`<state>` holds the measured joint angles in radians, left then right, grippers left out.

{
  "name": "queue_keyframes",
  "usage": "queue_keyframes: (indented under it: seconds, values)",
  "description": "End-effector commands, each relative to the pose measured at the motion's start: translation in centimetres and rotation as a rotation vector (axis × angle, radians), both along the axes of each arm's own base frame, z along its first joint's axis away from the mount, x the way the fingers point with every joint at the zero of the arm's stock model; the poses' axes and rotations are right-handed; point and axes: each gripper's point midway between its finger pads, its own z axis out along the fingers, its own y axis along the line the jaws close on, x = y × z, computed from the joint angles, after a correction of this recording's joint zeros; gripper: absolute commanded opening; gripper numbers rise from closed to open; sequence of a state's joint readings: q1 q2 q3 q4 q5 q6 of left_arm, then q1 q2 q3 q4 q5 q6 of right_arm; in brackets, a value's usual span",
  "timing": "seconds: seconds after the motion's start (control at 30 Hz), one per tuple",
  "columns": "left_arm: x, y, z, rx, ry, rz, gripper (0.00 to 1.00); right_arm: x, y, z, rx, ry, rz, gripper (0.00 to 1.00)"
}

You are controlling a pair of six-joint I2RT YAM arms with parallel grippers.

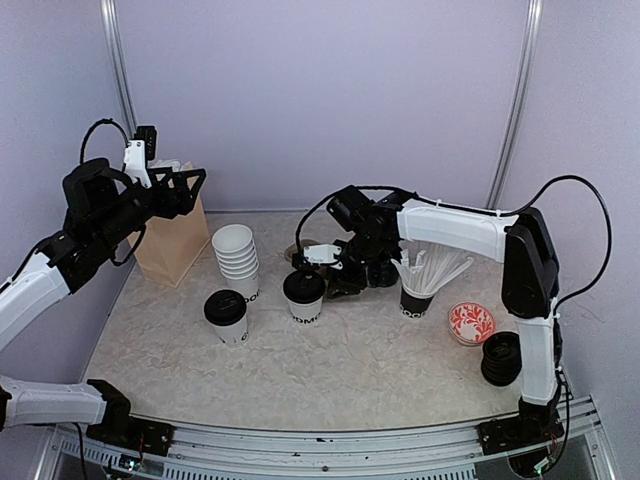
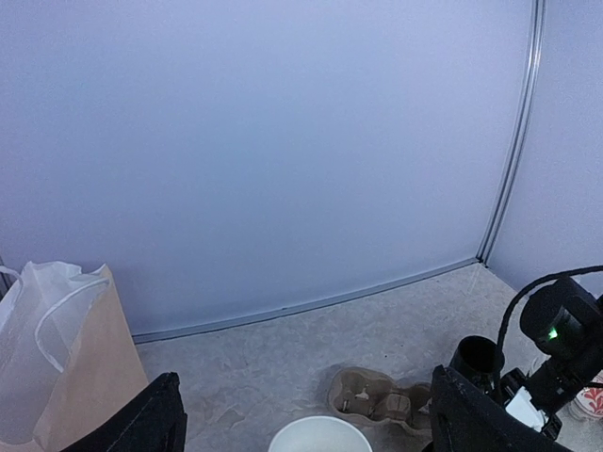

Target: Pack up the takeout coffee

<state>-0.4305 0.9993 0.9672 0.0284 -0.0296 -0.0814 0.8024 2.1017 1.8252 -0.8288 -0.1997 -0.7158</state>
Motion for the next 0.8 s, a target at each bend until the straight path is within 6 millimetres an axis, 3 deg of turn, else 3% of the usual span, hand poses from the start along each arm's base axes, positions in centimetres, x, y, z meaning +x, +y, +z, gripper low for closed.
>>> queue_keyframes:
  seconds: [0.0, 0.33, 0.77]
  values:
    - [0.0, 0.0, 1.0, -0.009, -0.02, -0.009, 0.87, -0.9, 2.4, 0.7, 0.062, 0.047, 0.044, 0.49]
    - [-0.1, -0.1, 1.2, -0.01, -0.024, -0.016, 0.87, -3.1, 6.4, -0.4, 0.105, 0.107, 0.115, 0.47]
    - [-0.1, 0.1, 1.4, -0.013, -0.025, -0.013, 0.87, -3.0, 7.6, -1.2, 0.135, 0.131, 0.104, 0.48]
